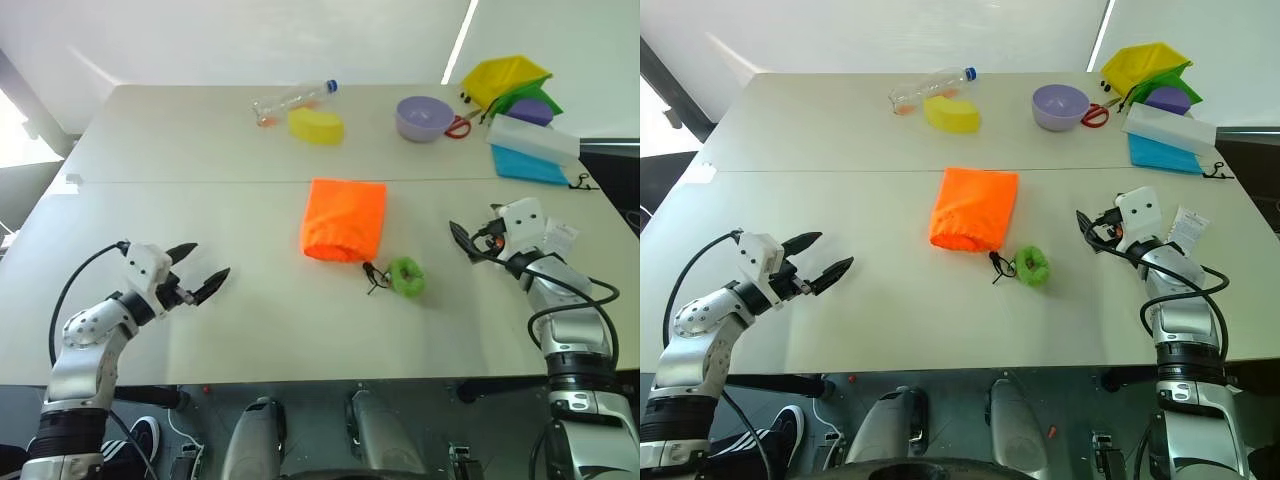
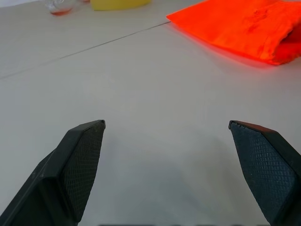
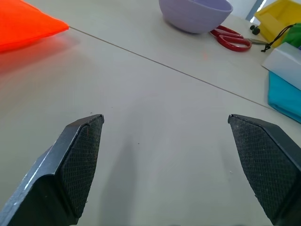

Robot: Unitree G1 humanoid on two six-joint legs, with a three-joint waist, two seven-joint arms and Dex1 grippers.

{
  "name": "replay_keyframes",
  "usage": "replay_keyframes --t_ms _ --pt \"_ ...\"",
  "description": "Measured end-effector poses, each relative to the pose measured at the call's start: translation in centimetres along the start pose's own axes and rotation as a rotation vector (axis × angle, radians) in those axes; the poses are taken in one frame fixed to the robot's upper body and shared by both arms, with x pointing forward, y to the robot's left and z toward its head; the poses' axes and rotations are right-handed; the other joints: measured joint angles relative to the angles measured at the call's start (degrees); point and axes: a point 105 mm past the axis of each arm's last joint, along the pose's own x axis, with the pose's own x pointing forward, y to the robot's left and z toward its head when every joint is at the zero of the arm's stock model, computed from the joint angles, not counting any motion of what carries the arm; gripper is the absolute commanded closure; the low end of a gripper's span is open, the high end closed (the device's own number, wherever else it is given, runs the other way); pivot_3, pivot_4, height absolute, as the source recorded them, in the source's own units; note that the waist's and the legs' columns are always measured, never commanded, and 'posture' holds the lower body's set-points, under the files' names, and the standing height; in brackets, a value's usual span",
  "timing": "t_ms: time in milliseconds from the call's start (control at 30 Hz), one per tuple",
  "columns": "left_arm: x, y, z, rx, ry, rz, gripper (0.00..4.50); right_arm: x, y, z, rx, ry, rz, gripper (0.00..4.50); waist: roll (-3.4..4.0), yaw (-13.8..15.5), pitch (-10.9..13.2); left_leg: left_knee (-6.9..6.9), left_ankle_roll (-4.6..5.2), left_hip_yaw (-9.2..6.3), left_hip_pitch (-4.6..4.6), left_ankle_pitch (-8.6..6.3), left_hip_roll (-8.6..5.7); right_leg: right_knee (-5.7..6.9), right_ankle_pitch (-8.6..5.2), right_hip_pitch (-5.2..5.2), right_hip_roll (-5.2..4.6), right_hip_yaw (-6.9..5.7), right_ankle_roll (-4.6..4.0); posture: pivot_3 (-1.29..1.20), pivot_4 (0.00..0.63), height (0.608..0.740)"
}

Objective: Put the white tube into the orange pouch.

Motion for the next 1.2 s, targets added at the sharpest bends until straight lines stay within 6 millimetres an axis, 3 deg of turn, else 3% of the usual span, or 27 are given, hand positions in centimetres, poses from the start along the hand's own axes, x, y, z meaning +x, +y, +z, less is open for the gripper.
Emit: replay_keyframes --t_ms 733,900,1033,1200 --pt "1.1 -1.4 2.0 0.009 -0.074 -0.074 0.0 0.1 0.6 -0.1 0.04 -0.012 0.019 0.08 0.0 0.01 0.0 0.0 0.0 0.01 0.0 0.0 -0.01 0.0 0.0 0.0 0.01 0.0 0.0 0.0 0.15 0.74" --pt "2.9 -2.9 3.3 0.032 -0.131 -0.148 0.0 -0.5 1.2 0.1 0.099 -0.033 0.076 0.08 0.0 0.34 0.0 0.01 0.0 0.0 -0.01 0.0 -0.04 0.0 0.0 0.02 0.02 0.0 0.01 0.0 0.15 0.74" --pt "5.5 -4.8 4.7 0.151 -0.175 -0.232 0.0 -1.2 2.1 1.1 0.135 -0.072 0.143 0.08 0.0 0.37 0.0 0.03 0.0 0.0 0.0 0.0 -0.08 0.0 0.01 0.04 0.03 0.0 0.02 0.0 0.15 0.74" --pt "9.1 -6.6 4.8 0.256 -0.191 -0.266 0.0 -2.7 4.7 2.0 0.199 -0.109 0.296 0.08 0.0 0.38 0.0 0.02 0.0 -0.02 0.0 0.0 -0.07 0.01 0.0 0.04 0.09 0.0 0.05 0.0 0.15 0.74"
